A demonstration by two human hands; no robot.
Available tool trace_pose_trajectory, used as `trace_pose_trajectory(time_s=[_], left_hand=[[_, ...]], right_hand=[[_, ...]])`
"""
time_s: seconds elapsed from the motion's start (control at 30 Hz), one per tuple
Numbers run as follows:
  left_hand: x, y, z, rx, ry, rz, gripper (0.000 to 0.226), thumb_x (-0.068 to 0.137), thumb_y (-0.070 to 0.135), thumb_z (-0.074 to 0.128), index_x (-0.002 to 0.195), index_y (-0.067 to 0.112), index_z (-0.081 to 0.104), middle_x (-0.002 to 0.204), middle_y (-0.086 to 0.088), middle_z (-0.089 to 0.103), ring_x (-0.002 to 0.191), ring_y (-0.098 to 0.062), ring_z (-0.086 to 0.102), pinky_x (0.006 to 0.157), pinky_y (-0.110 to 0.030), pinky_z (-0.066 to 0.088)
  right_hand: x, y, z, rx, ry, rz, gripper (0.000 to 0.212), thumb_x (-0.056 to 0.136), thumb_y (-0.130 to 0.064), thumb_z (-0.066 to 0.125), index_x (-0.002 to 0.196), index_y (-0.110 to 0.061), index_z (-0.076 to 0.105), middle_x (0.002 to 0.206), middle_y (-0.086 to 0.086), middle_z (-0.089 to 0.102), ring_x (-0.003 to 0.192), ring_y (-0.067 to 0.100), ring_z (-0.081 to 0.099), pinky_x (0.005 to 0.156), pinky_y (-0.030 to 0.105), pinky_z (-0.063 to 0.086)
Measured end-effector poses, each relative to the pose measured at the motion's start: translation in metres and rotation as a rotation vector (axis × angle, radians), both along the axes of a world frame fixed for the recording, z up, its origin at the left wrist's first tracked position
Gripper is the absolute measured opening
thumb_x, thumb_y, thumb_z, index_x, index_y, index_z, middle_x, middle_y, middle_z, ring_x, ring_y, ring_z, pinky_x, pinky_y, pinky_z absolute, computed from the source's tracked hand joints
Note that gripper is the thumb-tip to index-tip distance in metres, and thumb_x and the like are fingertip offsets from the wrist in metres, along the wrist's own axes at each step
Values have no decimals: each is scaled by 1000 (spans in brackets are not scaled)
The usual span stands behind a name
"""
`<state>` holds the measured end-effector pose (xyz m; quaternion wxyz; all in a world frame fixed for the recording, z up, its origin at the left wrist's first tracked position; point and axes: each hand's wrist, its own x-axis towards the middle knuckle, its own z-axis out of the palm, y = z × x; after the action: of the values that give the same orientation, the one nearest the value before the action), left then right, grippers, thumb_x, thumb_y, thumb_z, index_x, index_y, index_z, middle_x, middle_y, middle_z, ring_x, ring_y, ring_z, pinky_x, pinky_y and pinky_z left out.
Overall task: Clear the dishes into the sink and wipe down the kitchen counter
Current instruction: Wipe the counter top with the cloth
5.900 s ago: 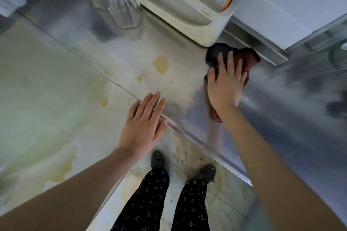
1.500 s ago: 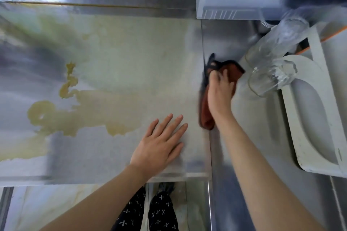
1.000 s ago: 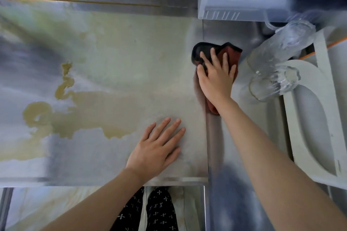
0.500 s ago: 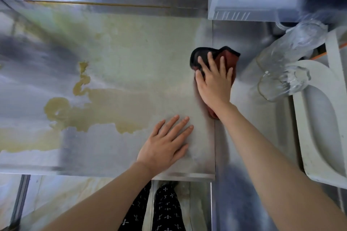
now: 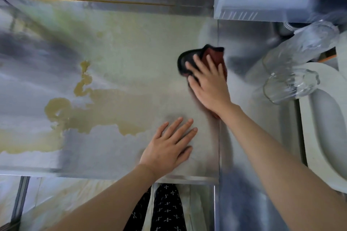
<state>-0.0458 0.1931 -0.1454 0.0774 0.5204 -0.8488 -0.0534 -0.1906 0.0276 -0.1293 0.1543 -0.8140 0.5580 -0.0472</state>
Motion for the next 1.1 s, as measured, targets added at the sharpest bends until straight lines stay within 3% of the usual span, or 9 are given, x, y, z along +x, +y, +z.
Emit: trace_pose_trajectory(time_s=[0.1,0.27,0.47,0.57,0.7,0.8,0.93,1.0,1.1], left_hand=[[0,0,0,2,-10,-5,44,93,41,38,133,24,48,143,1,44,132,-21,38,104,-40,32],[2,0,0,31,-24,-19,45,93,41,38,134,23,46,143,0,43,133,-21,35,105,-40,29],[4,4,17,-7,81,-9,38,92,34,40,122,13,53,118,-13,53,107,-29,54,94,-41,41],[31,18,26,-45,61,6,38,90,35,49,122,15,53,116,-9,49,107,-25,47,97,-40,36],[88,57,30,103,-87,308,56,91,47,37,132,10,43,132,-15,50,126,-25,34,111,-39,13],[116,85,25,224,-141,464,67,92,52,26,139,4,30,143,-18,38,134,-29,28,112,-44,16],[127,92,16,294,-162,447,71,94,56,14,144,6,21,150,-15,27,139,-26,15,111,-45,11],[128,91,14,305,-143,445,70,94,56,14,144,7,20,150,-15,27,139,-26,14,110,-44,10],[129,91,14,313,-112,434,69,95,55,15,145,7,16,150,-15,26,139,-26,14,109,-44,9]], right_hand=[[-22,11,0,15,44,143,55,92,-49,16,144,-36,30,156,-10,18,145,24,11,114,47,7],[-26,22,1,16,33,-193,47,99,-42,24,146,-33,26,157,-5,13,145,26,6,115,46,4],[-22,90,8,102,75,76,62,89,-52,5,147,-35,17,158,-9,7,146,22,0,115,42,2],[-17,98,7,81,35,-76,57,93,-49,11,146,-32,23,158,-6,11,146,22,2,116,43,3],[21,124,5,61,21,-371,48,100,-38,26,147,-29,24,157,0,15,145,28,5,116,44,3],[65,168,4,61,44,-135,49,99,-41,22,146,-30,23,157,-2,14,145,28,7,114,45,4],[73,181,3,70,88,121,51,97,-47,15,146,-34,22,156,-7,13,144,22,10,115,44,8],[63,168,-1,26,84,-7,51,96,-46,17,145,-33,28,155,-7,17,144,23,15,114,44,11],[73,151,-3,-1,23,-455,48,98,-39,26,144,-27,34,155,0,22,143,30,18,113,50,15]])
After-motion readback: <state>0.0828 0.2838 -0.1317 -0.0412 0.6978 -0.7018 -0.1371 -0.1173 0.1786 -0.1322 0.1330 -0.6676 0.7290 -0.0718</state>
